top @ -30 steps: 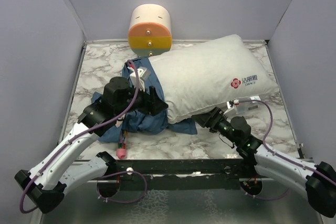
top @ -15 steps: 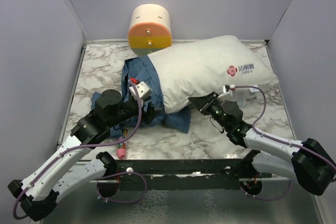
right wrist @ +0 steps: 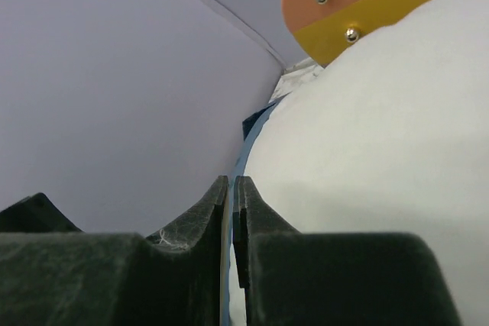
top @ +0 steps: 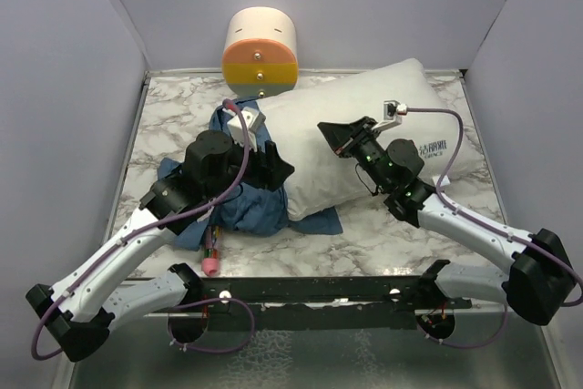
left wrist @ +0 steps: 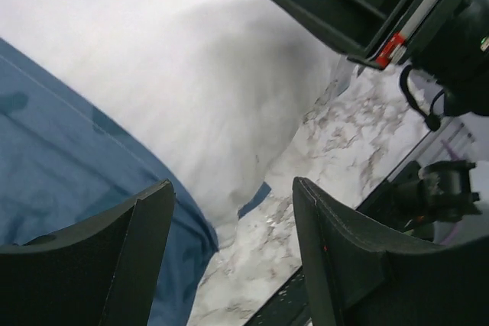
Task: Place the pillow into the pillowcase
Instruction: Stuff the pillow into the pillowcase.
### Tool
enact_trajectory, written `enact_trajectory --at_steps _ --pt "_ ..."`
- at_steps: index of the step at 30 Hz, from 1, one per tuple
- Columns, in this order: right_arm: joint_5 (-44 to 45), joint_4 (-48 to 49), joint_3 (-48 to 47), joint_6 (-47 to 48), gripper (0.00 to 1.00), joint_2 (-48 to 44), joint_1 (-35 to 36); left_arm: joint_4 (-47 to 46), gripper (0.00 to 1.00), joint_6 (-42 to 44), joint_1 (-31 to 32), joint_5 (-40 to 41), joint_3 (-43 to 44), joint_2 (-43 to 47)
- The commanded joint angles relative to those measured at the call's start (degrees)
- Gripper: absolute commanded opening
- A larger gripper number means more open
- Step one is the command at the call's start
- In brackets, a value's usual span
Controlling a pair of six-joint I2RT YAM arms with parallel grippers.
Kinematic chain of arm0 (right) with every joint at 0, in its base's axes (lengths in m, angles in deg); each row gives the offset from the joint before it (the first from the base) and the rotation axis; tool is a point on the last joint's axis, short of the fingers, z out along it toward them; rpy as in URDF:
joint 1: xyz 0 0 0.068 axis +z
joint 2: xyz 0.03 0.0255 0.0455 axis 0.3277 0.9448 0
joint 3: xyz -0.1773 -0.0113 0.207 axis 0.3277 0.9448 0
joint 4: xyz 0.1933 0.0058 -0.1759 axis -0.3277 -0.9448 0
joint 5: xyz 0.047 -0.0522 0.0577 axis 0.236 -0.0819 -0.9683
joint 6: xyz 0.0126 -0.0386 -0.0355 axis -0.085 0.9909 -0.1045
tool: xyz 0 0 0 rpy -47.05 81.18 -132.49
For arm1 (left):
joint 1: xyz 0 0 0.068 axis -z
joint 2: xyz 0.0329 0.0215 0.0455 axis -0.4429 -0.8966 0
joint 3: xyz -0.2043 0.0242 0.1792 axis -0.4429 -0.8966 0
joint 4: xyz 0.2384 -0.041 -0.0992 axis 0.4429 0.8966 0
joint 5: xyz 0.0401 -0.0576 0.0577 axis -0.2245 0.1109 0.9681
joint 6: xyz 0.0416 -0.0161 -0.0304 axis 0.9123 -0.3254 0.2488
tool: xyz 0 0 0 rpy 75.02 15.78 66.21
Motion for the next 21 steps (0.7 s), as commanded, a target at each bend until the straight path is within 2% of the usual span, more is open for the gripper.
enact_trajectory --at_steps 1,3,6,9,11,15,18,21 --pt "-9.3 -1.8 -6.7 14.8 0.13 1.5 0.1 7.5 0.65 -12.7 0.2 -1.2 7.4 -5.4" --pt "-16.9 -5.6 -9.8 22.6 0.30 0.4 0.0 8.3 0.64 -16.0 0.2 0.1 7.5 -5.9" --pt "-22.3 -12.5 -10.0 28.5 0.57 -3.0 0.1 1.5 0.65 -19.5 0.1 4.3 2.7 -3.3" --pt "-25.7 -17.4 -7.6 31.1 0.71 -7.4 0.1 -3.6 0.70 -23.6 -2.3 10.1 -0.7 -1.9" --pt "-26.4 -20.9 -6.3 31.0 0.74 -10.1 0.0 -4.3 0.71 -23.3 -7.6 7.3 0.7 -3.8" --pt "-24.5 -26.8 -5.1 30.5 0.76 -13.9 0.1 -3.1 0.69 -22.6 -23.4 -7.5 7.4 -12.3" --pt "-20.0 -31.1 -6.0 30.2 0.79 -15.3 0.1 0.9 0.69 -19.6 -28.8 -11.3 14.2 -20.8" --pt "-16.9 -35.1 -8.9 31.4 0.83 -14.7 0.0 5.8 0.72 -16.0 -30.7 -9.2 21.2 -28.1"
